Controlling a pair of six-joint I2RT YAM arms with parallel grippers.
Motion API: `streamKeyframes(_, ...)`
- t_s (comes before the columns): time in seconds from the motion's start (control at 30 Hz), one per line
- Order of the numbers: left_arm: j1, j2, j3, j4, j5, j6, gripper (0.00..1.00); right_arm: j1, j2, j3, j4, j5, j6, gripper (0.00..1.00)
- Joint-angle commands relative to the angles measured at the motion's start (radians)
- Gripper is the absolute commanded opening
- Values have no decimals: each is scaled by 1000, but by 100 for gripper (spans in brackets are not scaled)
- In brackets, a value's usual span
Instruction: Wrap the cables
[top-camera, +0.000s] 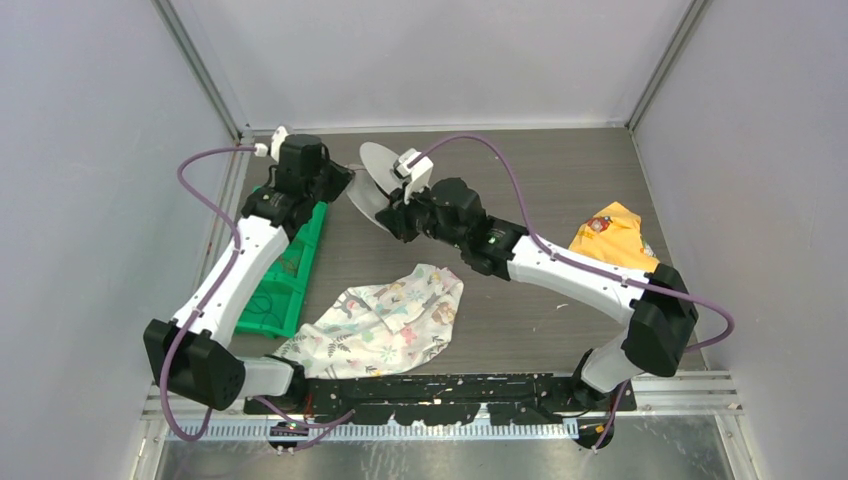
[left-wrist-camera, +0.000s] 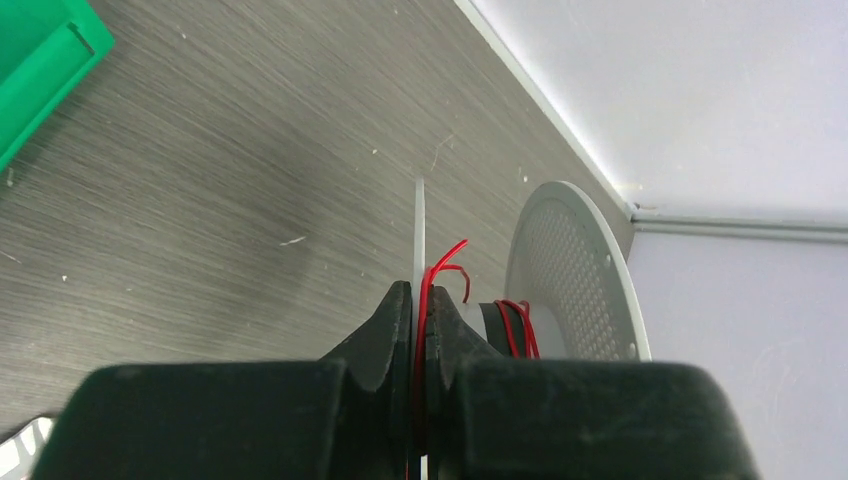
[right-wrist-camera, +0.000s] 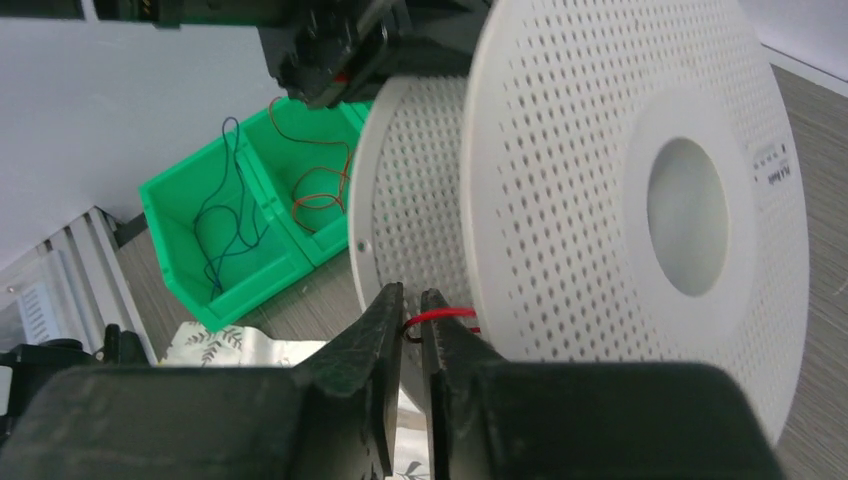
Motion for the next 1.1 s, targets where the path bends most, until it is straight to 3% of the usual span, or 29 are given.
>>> streamKeyframes(0.0, -25, 1, 50, 34, 87, 37, 1, -4, 11, 8, 116, 28, 3, 20)
streamKeyframes(0.23, -27, 2, 31, 50, 153, 23, 1, -3, 53, 48, 87, 20, 23, 38)
streamKeyframes(0.37, -27, -15, 22, 66, 157, 20, 1, -4, 63, 59, 68, 29, 25, 41)
streamKeyframes(0.5, -27, -25, 26, 85, 167, 29, 1, -3, 86, 106, -9, 43, 30, 51)
streamKeyframes(0.7, -27, -91, -74, 257, 174, 46, 1, -3, 102, 138, -67, 74, 62, 62)
streamKeyframes(0.87, -27, -155, -156, 328, 101, 7, 1, -4, 63, 105, -50, 136, 122, 71)
streamKeyframes(1.07, -26, -166, -168, 287, 32, -30, 1, -6, 18, 85, -33, 122, 131, 80)
